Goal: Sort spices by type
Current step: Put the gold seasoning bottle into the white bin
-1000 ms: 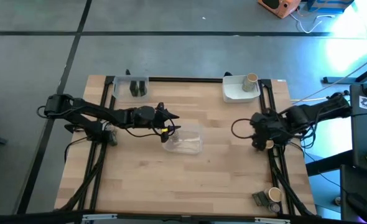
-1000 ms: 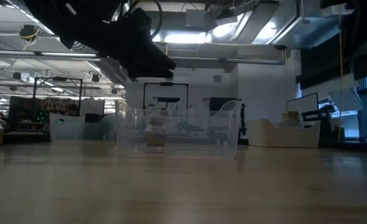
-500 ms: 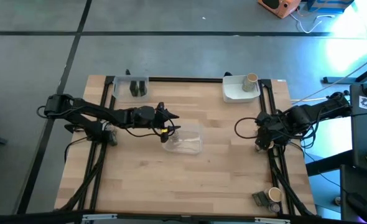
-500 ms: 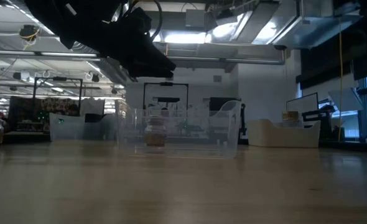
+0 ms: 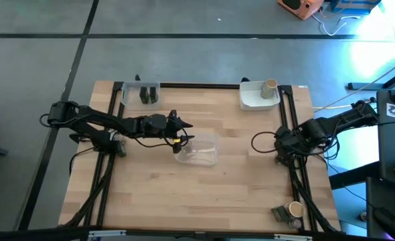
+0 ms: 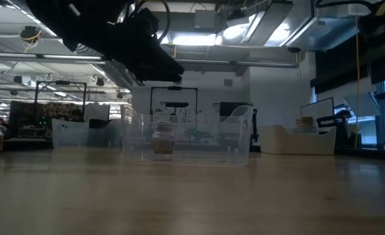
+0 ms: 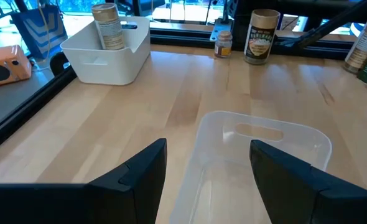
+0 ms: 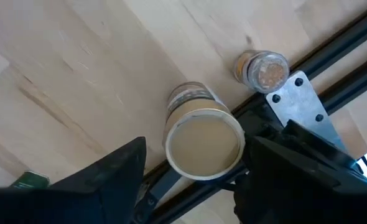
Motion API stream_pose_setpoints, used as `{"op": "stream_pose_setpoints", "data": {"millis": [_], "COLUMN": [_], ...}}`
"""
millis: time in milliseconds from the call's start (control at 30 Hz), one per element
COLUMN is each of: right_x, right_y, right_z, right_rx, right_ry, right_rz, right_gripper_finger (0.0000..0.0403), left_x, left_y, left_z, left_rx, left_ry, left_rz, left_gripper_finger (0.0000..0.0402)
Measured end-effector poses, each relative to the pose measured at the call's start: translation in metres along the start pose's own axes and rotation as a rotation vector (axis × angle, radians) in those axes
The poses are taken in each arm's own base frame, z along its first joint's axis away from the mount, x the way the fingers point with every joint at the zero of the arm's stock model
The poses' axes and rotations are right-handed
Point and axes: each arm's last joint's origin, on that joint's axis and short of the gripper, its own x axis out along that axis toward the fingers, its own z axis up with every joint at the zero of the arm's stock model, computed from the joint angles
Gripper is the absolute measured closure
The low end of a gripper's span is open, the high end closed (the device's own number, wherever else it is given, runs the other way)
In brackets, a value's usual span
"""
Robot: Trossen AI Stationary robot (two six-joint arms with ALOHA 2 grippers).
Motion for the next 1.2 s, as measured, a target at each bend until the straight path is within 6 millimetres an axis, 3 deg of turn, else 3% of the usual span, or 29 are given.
{"op": "stream_pose_setpoints", "data": {"millis": [333, 600, 900, 1200], "right_x": [0.0, 0.003, 0.026, 0.031], "right_y": [0.001, 0.002, 0.006, 0.012], "right_z": [0.002, 0.002, 0.002, 0.005], "right_rx": [-0.051, -0.1, -0.203, -0.285], "right_ry": [-0.032, -0.016, 0.107, 0.131], "right_rz": [-0.006, -0.033, -0.103, -0.135], "right_gripper_finger": [0.0103, 0.0011, 0.0006, 0.0005], "left_x": [0.0, 0.0, 0.0, 0.0], "left_y": [0.0, 0.0, 0.0, 0.0], "left_z": [0.0, 0.0, 0.0, 0.0], "left_rx": [0.0, -0.001, 0.007, 0.01], "left_ry": [-0.004, -0.004, -0.003, -0.003], "left_rz": [0.0, 0.0, 0.0, 0.0], "left_gripper_finger": [0.0188, 0.0188, 0.0188, 0.0188]}}
